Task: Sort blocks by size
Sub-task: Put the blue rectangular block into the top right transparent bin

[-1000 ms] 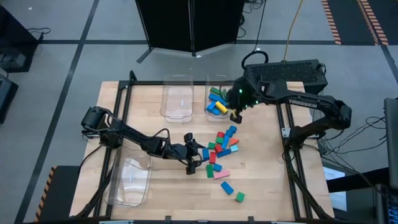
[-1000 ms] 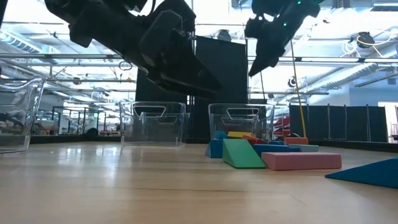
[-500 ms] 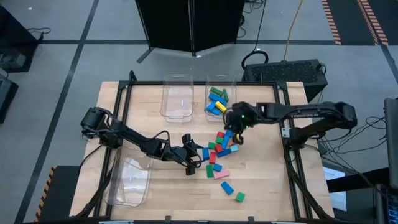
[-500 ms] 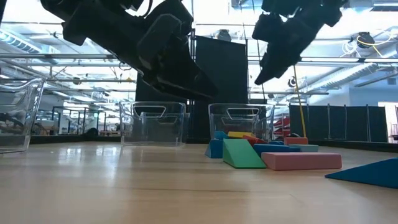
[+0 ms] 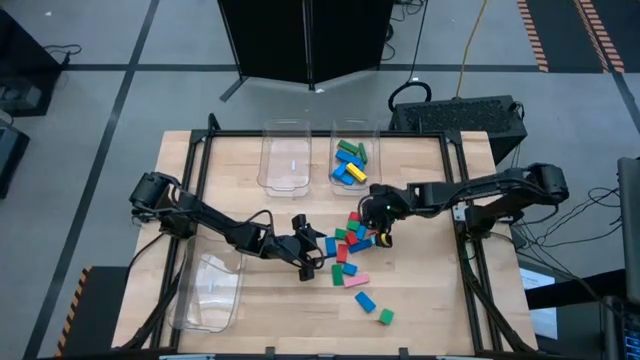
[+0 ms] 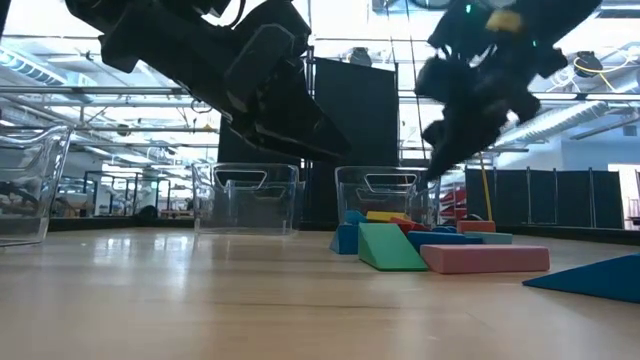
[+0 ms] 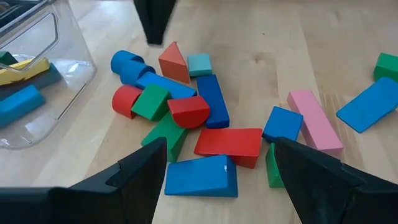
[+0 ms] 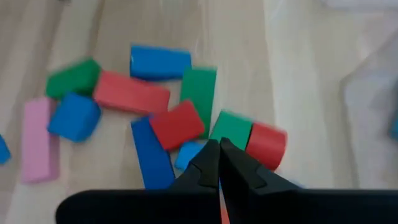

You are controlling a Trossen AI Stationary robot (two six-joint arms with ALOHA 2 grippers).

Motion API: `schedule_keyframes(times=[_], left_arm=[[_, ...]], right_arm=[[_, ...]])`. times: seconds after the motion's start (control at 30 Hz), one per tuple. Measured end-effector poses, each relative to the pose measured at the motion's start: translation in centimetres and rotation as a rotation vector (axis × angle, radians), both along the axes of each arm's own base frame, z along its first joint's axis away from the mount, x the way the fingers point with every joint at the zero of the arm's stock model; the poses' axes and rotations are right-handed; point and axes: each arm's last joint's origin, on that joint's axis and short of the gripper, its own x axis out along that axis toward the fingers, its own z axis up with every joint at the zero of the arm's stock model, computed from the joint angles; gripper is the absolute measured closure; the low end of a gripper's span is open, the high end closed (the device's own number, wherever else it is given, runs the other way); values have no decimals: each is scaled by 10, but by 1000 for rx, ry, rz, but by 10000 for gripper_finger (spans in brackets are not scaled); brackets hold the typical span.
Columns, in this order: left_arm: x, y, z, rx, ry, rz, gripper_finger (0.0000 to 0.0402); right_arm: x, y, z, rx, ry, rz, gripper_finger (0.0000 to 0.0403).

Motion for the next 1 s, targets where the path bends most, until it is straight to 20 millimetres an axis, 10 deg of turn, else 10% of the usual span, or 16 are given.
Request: schedule_keyframes(times=[0.4, 1.0], left_arm=[[0, 0, 0, 0, 0, 1, 104], [0, 0, -1, -18, 4, 12, 104]], right_arm=[[9, 6, -39, -77, 151, -75, 399], [7, 37, -42, 9, 175, -97, 399]])
